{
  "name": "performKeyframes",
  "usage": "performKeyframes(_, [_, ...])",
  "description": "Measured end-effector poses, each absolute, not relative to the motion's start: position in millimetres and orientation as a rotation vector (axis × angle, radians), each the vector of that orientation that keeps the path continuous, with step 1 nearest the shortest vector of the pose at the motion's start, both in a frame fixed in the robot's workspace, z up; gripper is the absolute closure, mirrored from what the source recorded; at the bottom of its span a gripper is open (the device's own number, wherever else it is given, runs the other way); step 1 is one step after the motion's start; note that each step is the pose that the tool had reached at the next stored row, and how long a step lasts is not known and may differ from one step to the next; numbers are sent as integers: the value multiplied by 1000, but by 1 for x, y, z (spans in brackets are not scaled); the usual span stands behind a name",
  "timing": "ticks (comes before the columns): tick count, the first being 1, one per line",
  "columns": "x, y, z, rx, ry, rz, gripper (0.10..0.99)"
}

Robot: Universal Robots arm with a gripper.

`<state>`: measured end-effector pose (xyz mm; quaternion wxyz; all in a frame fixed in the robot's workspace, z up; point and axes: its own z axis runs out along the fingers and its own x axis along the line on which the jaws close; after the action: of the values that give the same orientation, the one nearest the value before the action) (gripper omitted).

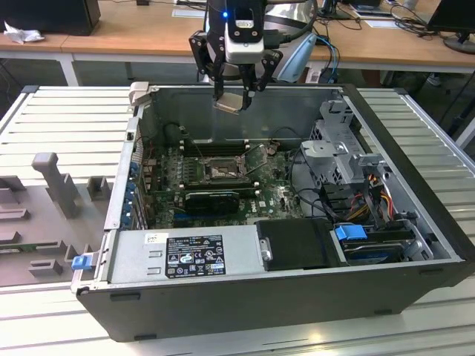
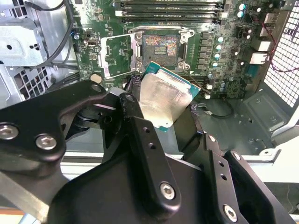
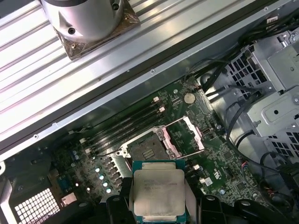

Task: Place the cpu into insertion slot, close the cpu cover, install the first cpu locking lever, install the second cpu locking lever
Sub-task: 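Place the cpu into insertion slot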

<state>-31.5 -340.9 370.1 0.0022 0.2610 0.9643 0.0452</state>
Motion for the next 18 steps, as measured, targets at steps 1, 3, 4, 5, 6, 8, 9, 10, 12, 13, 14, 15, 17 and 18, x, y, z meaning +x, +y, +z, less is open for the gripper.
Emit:
performKeyframes(1, [-31,-341,370,822,3024,142,553])
performKeyframes(3, [-31,-341,370,829,3022,142,553])
performKeyframes(4, [-31,-341,370,832,3021,142,553])
performKeyframes(5, [-31,-341,370,835,3020,142,553])
performKeyframes(6, [-31,-341,370,839,3019,142,553])
performKeyframes(8, [-31,-341,370,846,3017,142,553])
performKeyframes(9, [-31,-341,370,854,3014,142,553])
performKeyframes(10, [-31,-341,370,858,3013,142,553])
performKeyframes(12, [-31,-341,370,867,3010,142,553])
performKeyframes(13, [-31,-341,370,872,3009,141,553])
performKeyframes(14, [-31,-341,370,875,3008,142,553])
performKeyframes(15, [-31,-341,370,880,3006,142,553])
performKeyframes(17, [-31,-341,370,890,3003,142,553])
performKeyframes(18, [-31,-341,370,898,3000,141,553])
